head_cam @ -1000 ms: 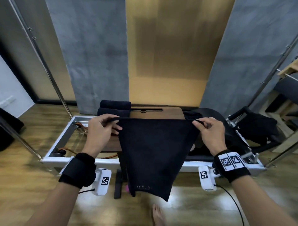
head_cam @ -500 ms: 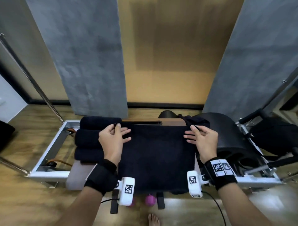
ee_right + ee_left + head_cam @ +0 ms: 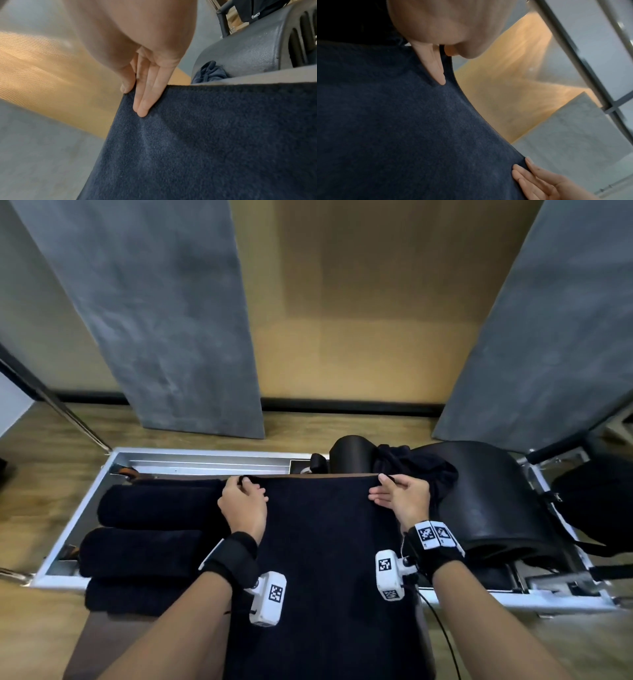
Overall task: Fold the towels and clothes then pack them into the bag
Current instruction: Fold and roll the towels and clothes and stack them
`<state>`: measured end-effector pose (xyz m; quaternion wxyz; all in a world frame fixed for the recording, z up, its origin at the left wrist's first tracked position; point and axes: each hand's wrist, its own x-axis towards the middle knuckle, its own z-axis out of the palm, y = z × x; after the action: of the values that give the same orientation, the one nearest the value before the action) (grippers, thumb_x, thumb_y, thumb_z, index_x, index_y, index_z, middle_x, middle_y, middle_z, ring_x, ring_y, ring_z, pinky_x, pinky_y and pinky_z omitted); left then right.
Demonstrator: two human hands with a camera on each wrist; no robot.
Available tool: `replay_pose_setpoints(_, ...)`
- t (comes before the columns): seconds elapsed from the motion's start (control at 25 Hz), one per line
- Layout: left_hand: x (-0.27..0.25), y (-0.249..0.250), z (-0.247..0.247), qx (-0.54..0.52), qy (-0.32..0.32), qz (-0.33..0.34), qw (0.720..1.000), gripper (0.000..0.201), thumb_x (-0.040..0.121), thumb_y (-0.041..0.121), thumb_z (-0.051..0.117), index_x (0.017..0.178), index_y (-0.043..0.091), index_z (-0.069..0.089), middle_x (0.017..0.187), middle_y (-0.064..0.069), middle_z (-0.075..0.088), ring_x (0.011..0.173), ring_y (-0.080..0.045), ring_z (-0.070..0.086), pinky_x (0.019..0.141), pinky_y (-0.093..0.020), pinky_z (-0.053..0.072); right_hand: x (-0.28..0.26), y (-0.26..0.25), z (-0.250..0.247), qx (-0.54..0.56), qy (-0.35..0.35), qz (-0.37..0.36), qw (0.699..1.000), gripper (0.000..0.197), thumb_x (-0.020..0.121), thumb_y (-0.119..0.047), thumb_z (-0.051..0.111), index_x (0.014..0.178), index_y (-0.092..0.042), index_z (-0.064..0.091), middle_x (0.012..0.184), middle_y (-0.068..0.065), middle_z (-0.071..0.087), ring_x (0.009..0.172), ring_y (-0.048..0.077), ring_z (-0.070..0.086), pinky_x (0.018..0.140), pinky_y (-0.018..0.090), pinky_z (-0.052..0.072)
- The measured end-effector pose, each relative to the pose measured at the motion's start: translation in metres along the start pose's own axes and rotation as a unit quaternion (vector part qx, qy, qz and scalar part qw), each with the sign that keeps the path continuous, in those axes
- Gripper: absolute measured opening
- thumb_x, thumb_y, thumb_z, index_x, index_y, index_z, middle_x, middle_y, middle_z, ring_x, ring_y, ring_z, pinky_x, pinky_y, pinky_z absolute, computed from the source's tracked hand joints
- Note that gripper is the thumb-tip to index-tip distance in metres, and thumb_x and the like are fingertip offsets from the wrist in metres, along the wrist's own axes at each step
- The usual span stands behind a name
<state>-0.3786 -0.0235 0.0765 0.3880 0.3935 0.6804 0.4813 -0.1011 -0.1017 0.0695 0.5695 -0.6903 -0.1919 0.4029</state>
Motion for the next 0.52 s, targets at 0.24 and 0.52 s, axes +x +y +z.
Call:
replay_pose_setpoints(0.24,0.007,-0.025,0.014,0.056,-0.05,-0.019,0.997,0.033,0.11,0.005,0.042,0.138,0.01,0.059,0.114,-0.011,0.068,0.112,-0.023,0.07,0.103,-0.044,0.056,0.02,0.018,0.011,-0.032,-0.017,0.03,0.999,0.018,0.1,-0.004,0.064,0.115,0.006,0.067,0.089,0.027,0.074,0.075,0.035,0.075,0.069,0.033,0.063)
replay_pose_setpoints(0.52,-0.043,-0.041,-0.021,0.128,-0.189,0.132,0.965,0.049,0.108,0.018,0.054,0.157,0.018,0.045,0.14,0.002,0.056,0.126,-0.01,0.056,0.111,-0.037,0.048,-0.045,0.016,-0.002,-0.048,-0.047,-0.052,0.996,0.03,0.097,0.002,0.064,0.125,-0.007,0.067,0.098,0.014,0.079,0.096,0.021,0.077,0.085,0.031,0.062)
